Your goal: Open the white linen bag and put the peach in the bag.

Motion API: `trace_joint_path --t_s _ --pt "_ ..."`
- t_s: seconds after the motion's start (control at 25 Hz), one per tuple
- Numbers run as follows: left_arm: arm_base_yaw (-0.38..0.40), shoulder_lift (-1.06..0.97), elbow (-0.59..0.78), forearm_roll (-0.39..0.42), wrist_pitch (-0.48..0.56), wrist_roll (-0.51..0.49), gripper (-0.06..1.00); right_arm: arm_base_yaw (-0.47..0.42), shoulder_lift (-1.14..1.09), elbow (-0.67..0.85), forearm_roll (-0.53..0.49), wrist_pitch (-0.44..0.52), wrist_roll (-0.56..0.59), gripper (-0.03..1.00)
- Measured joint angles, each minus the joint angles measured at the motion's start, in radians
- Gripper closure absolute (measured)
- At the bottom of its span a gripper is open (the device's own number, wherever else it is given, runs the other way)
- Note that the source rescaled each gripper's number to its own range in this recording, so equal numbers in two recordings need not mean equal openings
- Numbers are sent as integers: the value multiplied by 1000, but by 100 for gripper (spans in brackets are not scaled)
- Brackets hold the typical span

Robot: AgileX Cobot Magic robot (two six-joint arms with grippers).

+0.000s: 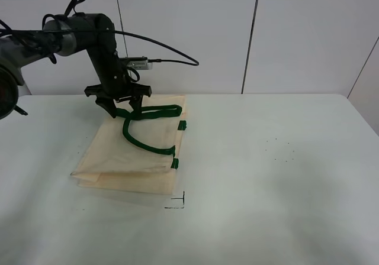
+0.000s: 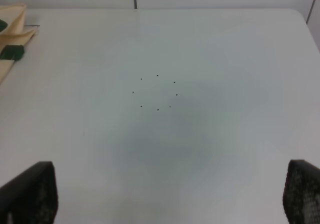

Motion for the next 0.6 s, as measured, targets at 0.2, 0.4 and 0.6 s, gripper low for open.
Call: trace_joint_path --t_s 0.2,0.4,0.6 --pt "85 -23 0 0 0 33 -4 0 0 0 0 0 0 -3" --pt "191 -25 0 0 0 61 -5 0 0 0 0 0 0 -3" --pt "261 -43 17 5 0 65 -5 0 0 0 0 0 0 -3"
